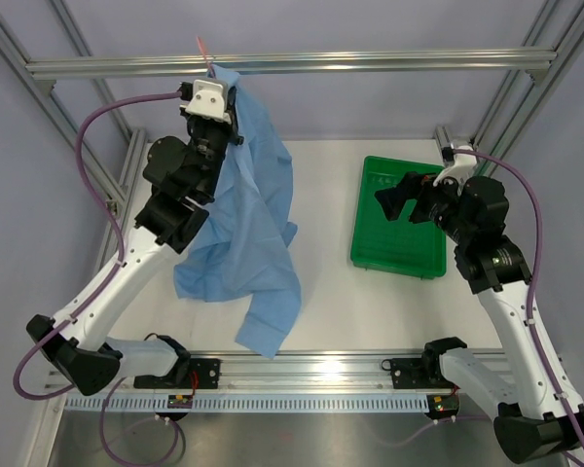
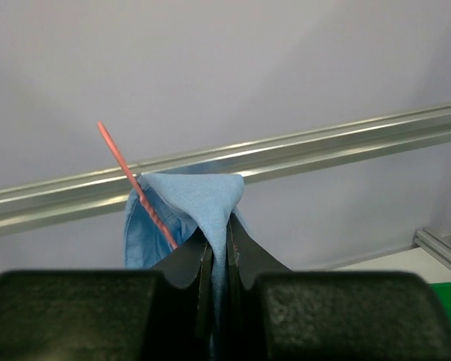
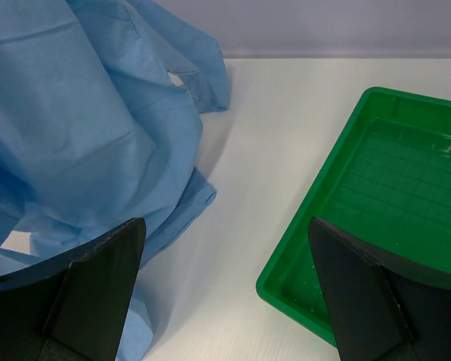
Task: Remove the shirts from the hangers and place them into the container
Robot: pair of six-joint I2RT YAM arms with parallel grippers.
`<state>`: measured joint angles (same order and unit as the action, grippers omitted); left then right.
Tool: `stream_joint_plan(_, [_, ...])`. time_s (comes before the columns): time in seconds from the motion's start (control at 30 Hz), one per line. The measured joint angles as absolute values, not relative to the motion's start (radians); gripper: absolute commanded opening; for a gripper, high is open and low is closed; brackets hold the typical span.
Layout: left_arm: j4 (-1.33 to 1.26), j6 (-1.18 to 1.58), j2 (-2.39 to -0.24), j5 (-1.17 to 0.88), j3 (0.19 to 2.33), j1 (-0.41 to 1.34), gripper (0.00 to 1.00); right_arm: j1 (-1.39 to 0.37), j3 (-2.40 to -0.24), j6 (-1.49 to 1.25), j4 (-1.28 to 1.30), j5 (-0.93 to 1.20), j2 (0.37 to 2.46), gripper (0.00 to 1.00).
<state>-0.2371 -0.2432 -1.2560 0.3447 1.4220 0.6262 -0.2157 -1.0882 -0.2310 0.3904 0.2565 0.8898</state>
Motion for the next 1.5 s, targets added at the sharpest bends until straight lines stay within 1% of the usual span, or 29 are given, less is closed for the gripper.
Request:
stream_joint_plan(0.1, [-0.239,-0.263,-1.263,0.339,1.449,0.617,0.0,-0.216,-1.088,-0.231,0.391,0.256,0.895,0.99])
stream_joint_plan(0.27, [-0.259,-0.263,-1.256,0.326,1.435,0.615,0.0,-0.216,-1.088,-0.231,0.387,0.266,0.889,1.0])
stream_joint_plan(0.33, [-0.257,-0.273,-1.251,0.332,1.43,0.64,0.0,-0.217,-1.088,-0.231,0.387,0.281,0.891,0.99])
stream_joint_plan(0.43, [-0.266,-0.321,-1.25,0.372,1.431,0.735,0.0,-0.239,-1.094,-0.231,0.389,0.28,0.899,0.99])
stream_joint_plan(0.63, [-0.307,-0.448,-1.287,0.566,1.46,0.926,0.0,-0.372,-1.188,-0.223,0.411,0.228,0.938,0.99])
stream_joint_plan(0.87, [-0.366,-0.507,-1.352,0.772,1.46,1.007,0.0,-0.523,-1.348,-0.202,0.456,0.148,0.954,0.98])
stream_joint_plan(1.03, [-0.418,-0.56,-1.385,0.848,1.457,1.034,0.0,-0.614,-1.421,-0.181,0.478,0.084,0.996,0.98])
stream_joint_plan(1.23, [-0.493,-0.668,-1.355,0.86,1.436,1.041,0.0,-0.648,-1.408,-0.171,0.502,0.039,1.007,0.99])
stream_joint_plan(1.33, [-0.49,-0.685,-1.309,0.834,1.428,1.005,0.0,-0.648,-1.381,-0.171,0.5,0.033,0.994,0.99])
stream_joint_plan(1.5, [-0.445,-0.64,-1.214,0.72,1.428,0.875,0.0,-0.648,-1.366,-0.168,0.5,0.005,0.992,0.99])
